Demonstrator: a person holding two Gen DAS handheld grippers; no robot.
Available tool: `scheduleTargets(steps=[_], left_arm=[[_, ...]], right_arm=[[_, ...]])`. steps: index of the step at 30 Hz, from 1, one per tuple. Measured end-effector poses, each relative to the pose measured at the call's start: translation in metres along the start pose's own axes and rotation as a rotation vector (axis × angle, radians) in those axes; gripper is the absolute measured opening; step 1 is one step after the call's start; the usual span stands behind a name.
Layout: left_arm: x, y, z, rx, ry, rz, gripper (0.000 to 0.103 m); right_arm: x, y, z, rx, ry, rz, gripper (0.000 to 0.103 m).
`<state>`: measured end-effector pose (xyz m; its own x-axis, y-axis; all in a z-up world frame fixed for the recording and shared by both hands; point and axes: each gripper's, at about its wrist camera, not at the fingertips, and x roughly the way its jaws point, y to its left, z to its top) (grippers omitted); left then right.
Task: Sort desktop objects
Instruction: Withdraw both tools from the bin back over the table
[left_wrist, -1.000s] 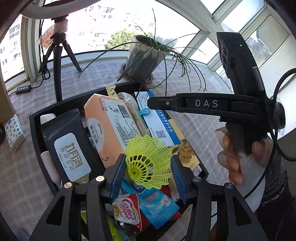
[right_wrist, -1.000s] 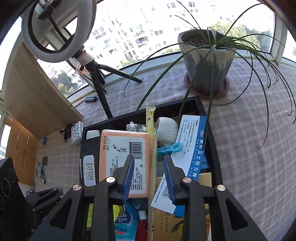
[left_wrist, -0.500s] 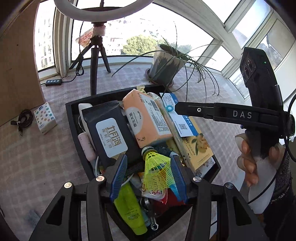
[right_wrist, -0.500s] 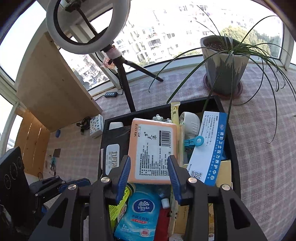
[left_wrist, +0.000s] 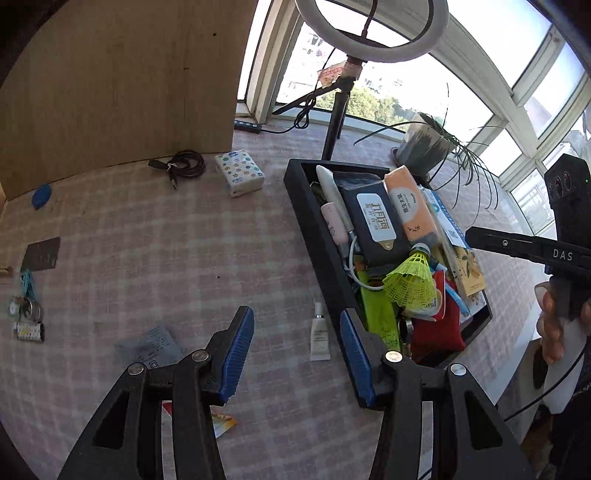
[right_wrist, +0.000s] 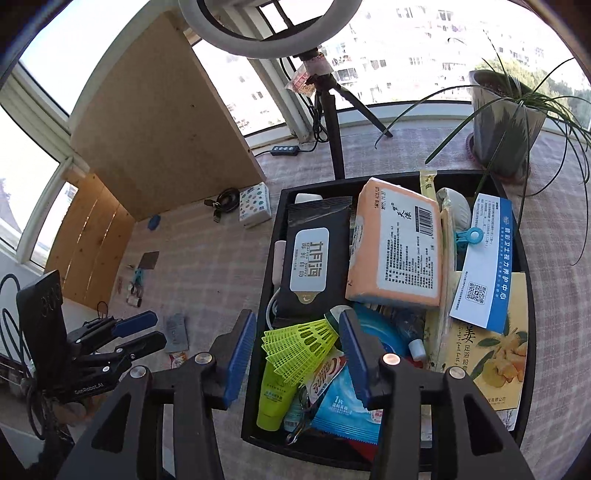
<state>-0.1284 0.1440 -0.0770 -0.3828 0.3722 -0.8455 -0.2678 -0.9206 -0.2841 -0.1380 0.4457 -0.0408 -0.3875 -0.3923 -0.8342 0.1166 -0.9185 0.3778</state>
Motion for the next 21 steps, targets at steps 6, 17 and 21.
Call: scheduleTargets(steps=[6,17,21], left_arm=[[-0.023,0.088,-0.023,-0.100,0.009,0.043,0.052],[-0.071,0.249,-0.052,-0.226,0.000,0.115,0.052],[-0.081,0.290,-0.060,-0.237,-0.026,0.114,0.052]], right_arm=[[0.016,0.047,-0.012,-0.029,0.029,0.017,0.043],[0.097,0.202,-0.009,-0.179,0.123,0.092,0.043],[0.143,0.262,-0.002,-0.238,0.188,0.144,0.043]])
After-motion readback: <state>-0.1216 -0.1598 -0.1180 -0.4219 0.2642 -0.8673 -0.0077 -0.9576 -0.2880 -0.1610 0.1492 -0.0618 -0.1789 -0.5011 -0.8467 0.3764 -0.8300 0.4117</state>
